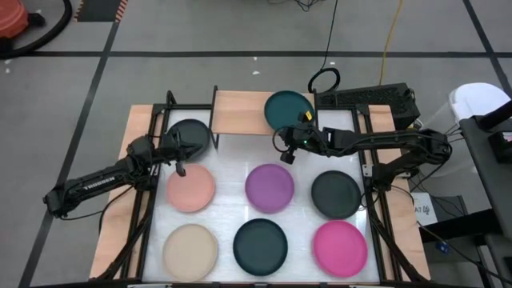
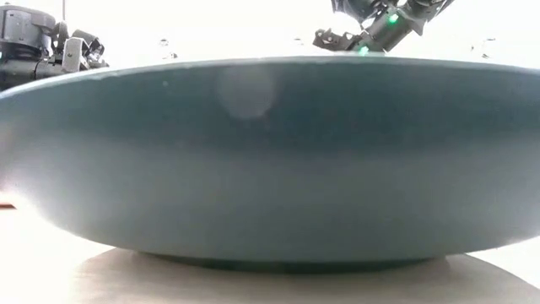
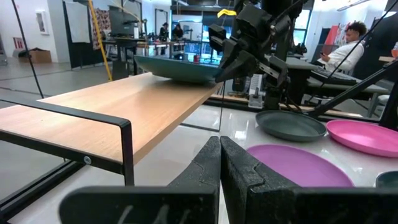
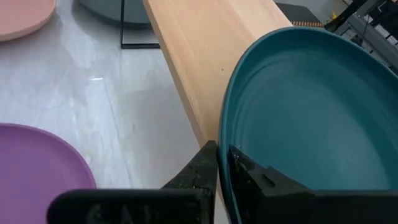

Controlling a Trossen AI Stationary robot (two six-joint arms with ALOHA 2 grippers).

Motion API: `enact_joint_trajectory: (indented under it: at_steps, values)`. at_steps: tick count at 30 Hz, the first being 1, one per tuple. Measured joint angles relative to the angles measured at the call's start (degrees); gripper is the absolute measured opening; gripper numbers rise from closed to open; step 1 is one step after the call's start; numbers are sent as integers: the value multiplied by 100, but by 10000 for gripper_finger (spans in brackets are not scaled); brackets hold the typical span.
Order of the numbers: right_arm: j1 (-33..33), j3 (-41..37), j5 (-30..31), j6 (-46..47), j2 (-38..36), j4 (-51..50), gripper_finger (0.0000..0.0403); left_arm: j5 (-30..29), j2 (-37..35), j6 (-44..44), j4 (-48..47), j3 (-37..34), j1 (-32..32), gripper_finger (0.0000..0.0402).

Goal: Place and stack plates onto a shelf
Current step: Put the top dark green plate on the shelf, then stack the light orange plate on top of the dark green plate on the shelf

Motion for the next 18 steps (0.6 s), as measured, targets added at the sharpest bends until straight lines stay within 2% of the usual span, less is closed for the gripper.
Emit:
enact_joint_trajectory:
  at_steps: [18]
  values:
    - [231,-4,-1,8,-824,148,22,0,0,0,0,1,-1,4]
